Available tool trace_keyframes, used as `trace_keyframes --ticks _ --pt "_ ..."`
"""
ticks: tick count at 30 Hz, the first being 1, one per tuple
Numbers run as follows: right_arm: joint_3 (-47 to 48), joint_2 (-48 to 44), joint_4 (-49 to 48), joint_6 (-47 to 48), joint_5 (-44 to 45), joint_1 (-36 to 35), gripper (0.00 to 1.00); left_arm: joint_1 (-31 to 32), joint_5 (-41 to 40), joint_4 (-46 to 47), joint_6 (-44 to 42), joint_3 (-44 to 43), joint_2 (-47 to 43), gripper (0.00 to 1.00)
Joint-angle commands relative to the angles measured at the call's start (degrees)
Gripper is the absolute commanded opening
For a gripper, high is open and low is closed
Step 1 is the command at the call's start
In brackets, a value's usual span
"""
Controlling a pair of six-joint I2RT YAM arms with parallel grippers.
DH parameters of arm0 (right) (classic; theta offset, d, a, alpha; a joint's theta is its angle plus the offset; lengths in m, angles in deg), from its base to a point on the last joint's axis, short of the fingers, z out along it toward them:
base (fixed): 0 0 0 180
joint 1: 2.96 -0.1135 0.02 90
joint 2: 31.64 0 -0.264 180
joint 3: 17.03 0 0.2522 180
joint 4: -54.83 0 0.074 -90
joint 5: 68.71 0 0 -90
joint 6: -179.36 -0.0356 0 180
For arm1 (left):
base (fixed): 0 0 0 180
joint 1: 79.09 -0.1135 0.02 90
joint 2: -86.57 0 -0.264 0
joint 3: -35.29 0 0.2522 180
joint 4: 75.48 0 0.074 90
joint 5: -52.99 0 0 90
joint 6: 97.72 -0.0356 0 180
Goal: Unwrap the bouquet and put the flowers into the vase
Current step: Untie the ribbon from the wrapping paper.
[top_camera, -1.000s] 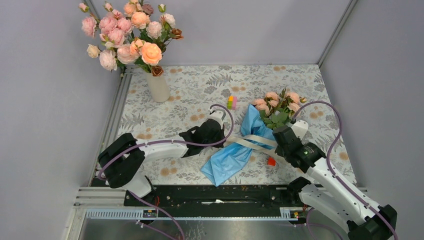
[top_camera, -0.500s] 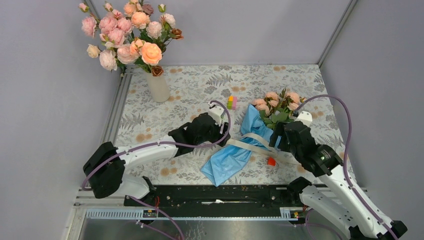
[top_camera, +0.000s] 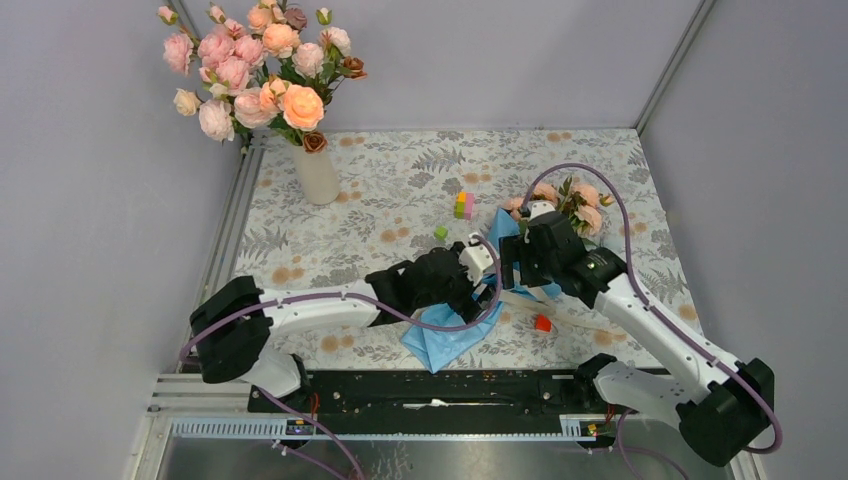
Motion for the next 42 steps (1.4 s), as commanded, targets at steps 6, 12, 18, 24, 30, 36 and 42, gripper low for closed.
trace_keyframes --ticks 6,12,18,24,30,36,42 --pt "1.9 6.6 -8.2 4.7 -1.0 0.1 0.88 1.3 -7.8 9.0 -5.2 -0.8 4.6 0.8" --pt "1.9 9.1 -9.6 4.8 -0.1 0.2 0.84 1.4 -9.1 11.7 -5.2 0.1 6.9 0.79" --pt "0.8 10.5 -10.4 4.6 0.6 0.1 0.74 2.0 -10.7 12.6 -6.1 0.7 7.8 0.59" --pt "-0.7 11.2 -11.5 3.7 0.7 0.1 0.59 2.2 -11.3 12.1 -5.8 1.1 8.3 0.36" --pt "-1.7 11.9 -12.3 3.0 0.5 0.2 0.5 2.6 -11.5 12.7 -3.3 2.6 7.9 0.35" --pt "-2.0 12.5 -12.3 2.1 -0.4 0.1 0.27 2.7 -11.8 12.3 -2.1 2.6 8.5 0.1" --pt "-1.9 8.2 -11.7 0.4 0.9 0.2 0.09 2.8 -14.3 12.1 -0.1 3.8 6.1 0.0"
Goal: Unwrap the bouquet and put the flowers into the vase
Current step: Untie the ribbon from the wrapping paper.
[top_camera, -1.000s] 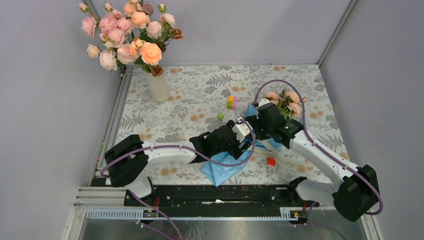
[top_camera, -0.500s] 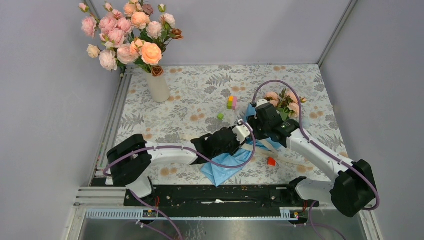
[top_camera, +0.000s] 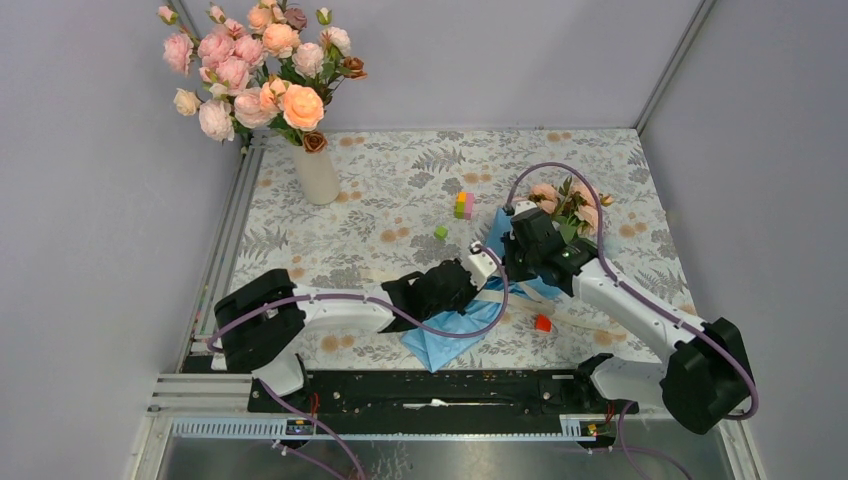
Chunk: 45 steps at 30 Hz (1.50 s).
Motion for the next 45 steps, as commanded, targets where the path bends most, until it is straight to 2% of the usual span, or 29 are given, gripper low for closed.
trace_keyframes --ticks 1,12,17,20,24,27,30,34,40,45 --pt "0.5 -4.6 0.4 -2.1 2.3 0.1 0.08 0.3 -4.2 2.5 2.7 1.3 -2.6 0.0" --pt "3.0 -14.0 14.3 -10.2 20.1 1.3 0.02 0.3 -9.7 1.7 8.8 5.5 -9.9 0.0" --pt "1.5 -19.1 20.1 -16.0 24.9 7.2 0.0 0.2 -8.6 1.1 9.1 6.2 -11.2 0.0" --pt "-0.5 -23.7 21.6 -17.9 25.0 12.5 0.0 0.2 -4.2 1.5 6.1 6.0 -12.5 0.01" --pt "-3.2 -29.8 21.6 -19.4 24.6 16.5 0.0 1.0 3.6 2.4 1.3 4.2 -13.2 0.29" --pt "-3.8 -31.2 21.6 -20.3 23.7 16.7 0.0 1.5 9.9 0.9 -2.6 1.1 -10.9 0.41" --pt "-4.1 -31.2 21.6 -21.1 22.6 16.8 0.0 2.4 14.7 -2.8 -6.6 -3.6 -7.1 0.45" --pt "-4.5 -31.6 21.6 -21.8 21.7 16.8 0.0 4.7 9.9 -2.0 -9.7 -6.1 -2.5 0.47" --pt "-4.9 -32.5 20.9 -21.6 20.4 16.8 0.0 5.4 10.2 -3.6 -12.5 -11.6 4.9 0.54" --pt "-5.6 -33.3 20.0 -21.9 18.6 16.7 0.0 5.8 5.9 -2.4 -14.9 -13.2 8.3 0.6"
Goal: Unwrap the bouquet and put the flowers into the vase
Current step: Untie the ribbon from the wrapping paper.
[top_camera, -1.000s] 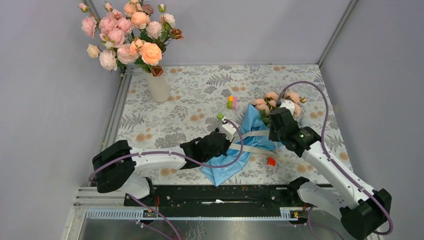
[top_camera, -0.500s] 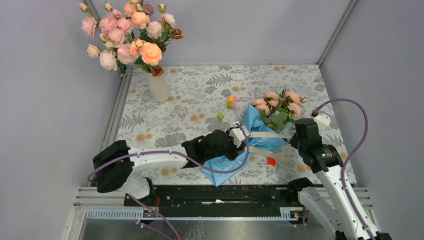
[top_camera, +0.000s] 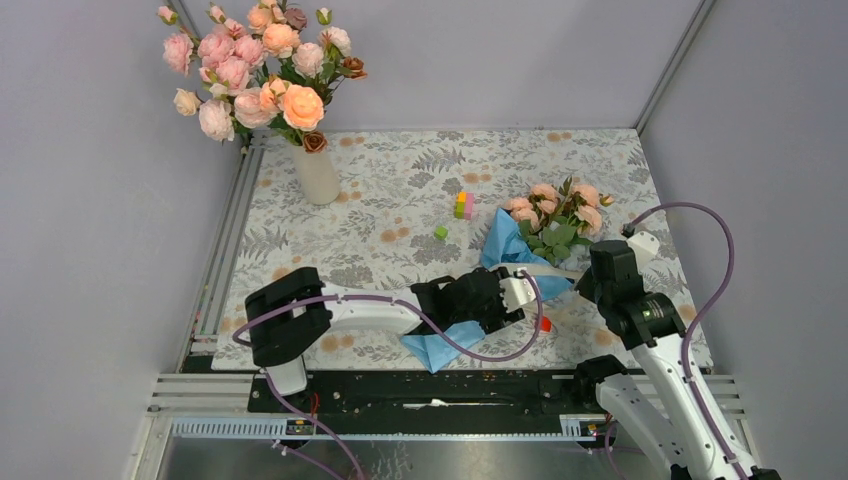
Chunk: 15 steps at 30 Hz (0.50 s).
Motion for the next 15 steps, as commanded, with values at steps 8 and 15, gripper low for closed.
trace_keyframes --ticks 8,15 --pt "-1.3 -0.4 -2.2 -1.3 -3.1 0.4 0.0 0.9 -9.6 2.9 -5.3 -3.5 4.9 0.62" --pt "-1.4 -1.2 -2.6 -1.7 -2.0 0.4 0.0 1.2 -16.9 6.2 -3.9 -2.0 4.3 0.34"
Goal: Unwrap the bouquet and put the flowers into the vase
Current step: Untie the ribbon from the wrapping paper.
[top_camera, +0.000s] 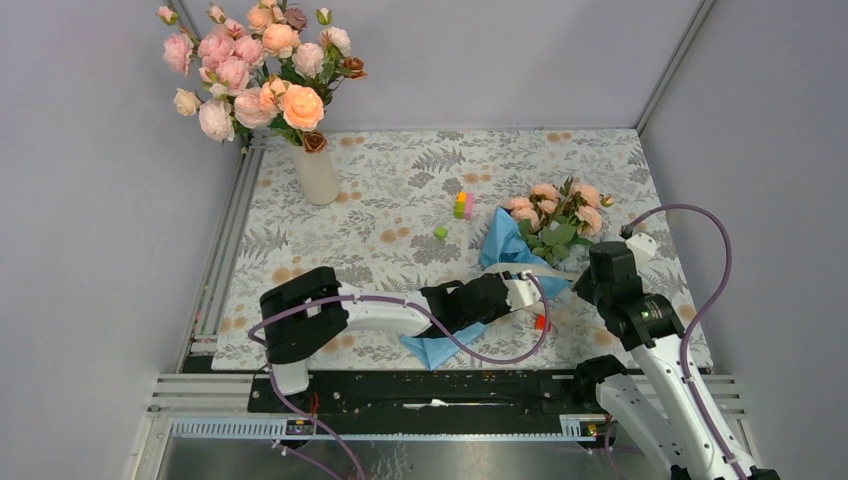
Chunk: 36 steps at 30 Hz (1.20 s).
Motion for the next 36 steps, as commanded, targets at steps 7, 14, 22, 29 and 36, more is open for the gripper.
trace_keyframes --ticks 7,14,22,29,36 --pt "0.1 -2.3 -1.3 -0.5 1.5 0.3 0.0 0.3 -5.2 6.8 6.2 1.7 -4.5 0.23" --pt "0.5 -2.1 -0.6 -0.6 2.2 0.3 0.0 0.2 -7.1 8.9 13.0 4.3 -7.9 0.03" --pt "0.3 -1.7 1.3 -3.1 6.5 0.3 0.0 -1.6 -8.2 8.5 23.6 7.4 -14.4 0.01" --pt "-1.5 -0.6 5.9 -10.9 14.0 0.3 0.0 -13.2 -0.1 9.7 43.7 16.4 -21.7 0.0" --pt "-4.7 -2.5 9.4 -20.3 16.8 0.9 0.0 -23.2 5.5 10.1 56.1 23.2 -25.1 0.0"
